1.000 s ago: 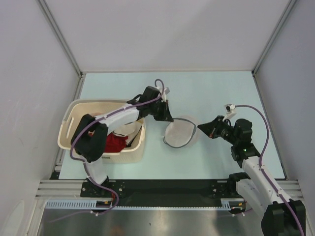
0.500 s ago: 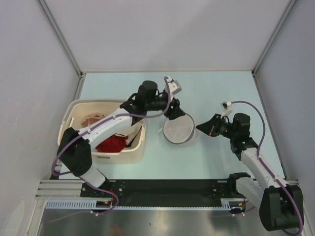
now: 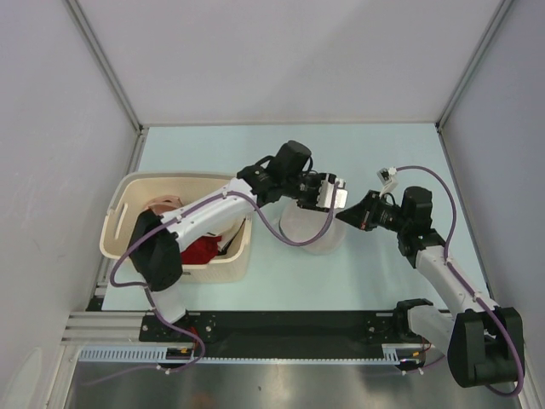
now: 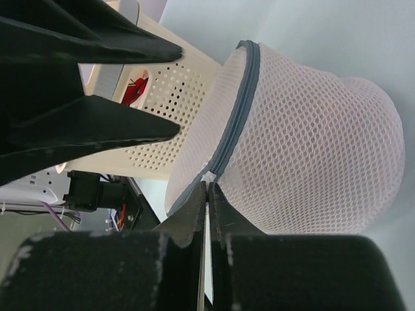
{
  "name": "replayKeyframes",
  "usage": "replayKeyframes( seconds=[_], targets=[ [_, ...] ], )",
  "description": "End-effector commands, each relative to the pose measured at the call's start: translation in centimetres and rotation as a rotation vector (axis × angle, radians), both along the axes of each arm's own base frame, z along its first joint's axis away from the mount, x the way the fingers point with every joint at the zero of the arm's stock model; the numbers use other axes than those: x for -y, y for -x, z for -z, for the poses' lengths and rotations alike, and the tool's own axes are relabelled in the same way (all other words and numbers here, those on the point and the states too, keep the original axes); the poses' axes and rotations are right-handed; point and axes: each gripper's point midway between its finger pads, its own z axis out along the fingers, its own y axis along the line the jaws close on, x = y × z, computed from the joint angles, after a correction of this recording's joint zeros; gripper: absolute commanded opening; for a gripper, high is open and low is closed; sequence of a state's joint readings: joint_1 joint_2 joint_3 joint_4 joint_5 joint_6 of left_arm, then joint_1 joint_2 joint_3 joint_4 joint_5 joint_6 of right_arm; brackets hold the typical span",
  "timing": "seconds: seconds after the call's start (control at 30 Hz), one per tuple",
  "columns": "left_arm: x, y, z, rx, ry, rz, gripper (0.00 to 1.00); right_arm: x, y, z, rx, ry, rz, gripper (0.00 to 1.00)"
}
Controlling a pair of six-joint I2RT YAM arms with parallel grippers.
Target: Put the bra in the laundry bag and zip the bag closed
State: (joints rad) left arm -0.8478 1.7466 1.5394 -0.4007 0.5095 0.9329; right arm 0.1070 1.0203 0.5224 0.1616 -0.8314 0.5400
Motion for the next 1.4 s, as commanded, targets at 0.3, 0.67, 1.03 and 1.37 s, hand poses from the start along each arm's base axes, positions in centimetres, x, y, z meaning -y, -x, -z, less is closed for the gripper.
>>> replayKeyframes(
  seconds=[0.3, 0.67, 1.03, 1.37],
  targets=[
    [-0.2, 0.7, 3.6, 0.038, -0.228, 0.154, 0.58, -0.5, 0.0, -2.5, 0.094, -0.012, -0.054, 0.00],
    [2.3, 1.4, 4.0, 0.140, -0.219, 0.197, 0.59, -0.8, 0.4, -2.6, 0.102, -0.008, -0.077, 0.00],
    [2.9, 0.6, 6.1, 0.132, -0.279, 0.172, 0.06, -0.7, 0.7, -2.7, 0.099, 0.001, -0.074, 0.00],
    [0.9, -7.7, 3.7, -0.042, -0.099, -0.382, 0.00, 0.0, 1.3, -2.4, 0.103, 0.034, -0.028, 0.00]
  ],
)
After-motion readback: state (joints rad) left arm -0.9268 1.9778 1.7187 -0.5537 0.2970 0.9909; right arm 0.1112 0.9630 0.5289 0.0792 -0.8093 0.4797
